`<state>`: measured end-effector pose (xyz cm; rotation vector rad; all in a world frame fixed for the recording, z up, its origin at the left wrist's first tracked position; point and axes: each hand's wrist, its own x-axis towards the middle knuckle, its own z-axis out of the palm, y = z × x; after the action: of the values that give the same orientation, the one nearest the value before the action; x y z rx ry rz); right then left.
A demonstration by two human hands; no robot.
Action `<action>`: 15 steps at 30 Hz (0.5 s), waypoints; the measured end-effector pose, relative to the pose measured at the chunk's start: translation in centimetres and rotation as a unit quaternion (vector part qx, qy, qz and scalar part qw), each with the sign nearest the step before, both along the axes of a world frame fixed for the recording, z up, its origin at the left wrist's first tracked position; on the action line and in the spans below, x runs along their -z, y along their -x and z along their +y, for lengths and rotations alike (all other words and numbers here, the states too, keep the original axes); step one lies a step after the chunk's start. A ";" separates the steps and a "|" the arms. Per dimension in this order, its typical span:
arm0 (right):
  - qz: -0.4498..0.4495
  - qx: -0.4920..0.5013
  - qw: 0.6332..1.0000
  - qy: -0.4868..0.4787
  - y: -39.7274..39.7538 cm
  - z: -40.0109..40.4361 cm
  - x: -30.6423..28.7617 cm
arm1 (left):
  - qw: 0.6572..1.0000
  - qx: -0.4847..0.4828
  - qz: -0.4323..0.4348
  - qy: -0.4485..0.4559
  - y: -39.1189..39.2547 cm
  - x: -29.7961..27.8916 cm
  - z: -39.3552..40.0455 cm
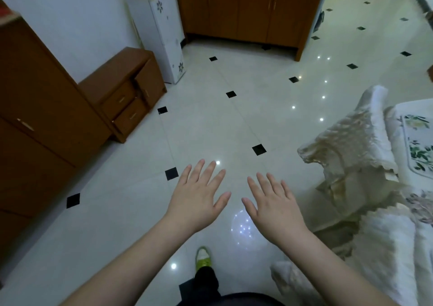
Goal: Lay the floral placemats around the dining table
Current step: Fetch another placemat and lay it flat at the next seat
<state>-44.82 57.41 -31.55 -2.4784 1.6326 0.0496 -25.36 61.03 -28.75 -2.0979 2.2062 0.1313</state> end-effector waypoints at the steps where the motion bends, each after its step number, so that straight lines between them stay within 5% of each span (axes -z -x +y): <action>1: 0.000 -0.004 1.000 0.004 -1.3 -1.2 0.1 | 1.000 -0.004 0.006 0.015 -1.2 0.2 -1.0; 15: -0.001 0.019 1.000 0.018 -10.9 -13.3 -1.3 | 0.996 -0.006 -0.017 0.082 -14.4 1.1 -13.2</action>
<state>-33.91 44.14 -30.28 -2.4721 1.6946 0.0129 -10.99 47.86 -29.86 -2.1764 2.2561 -0.0864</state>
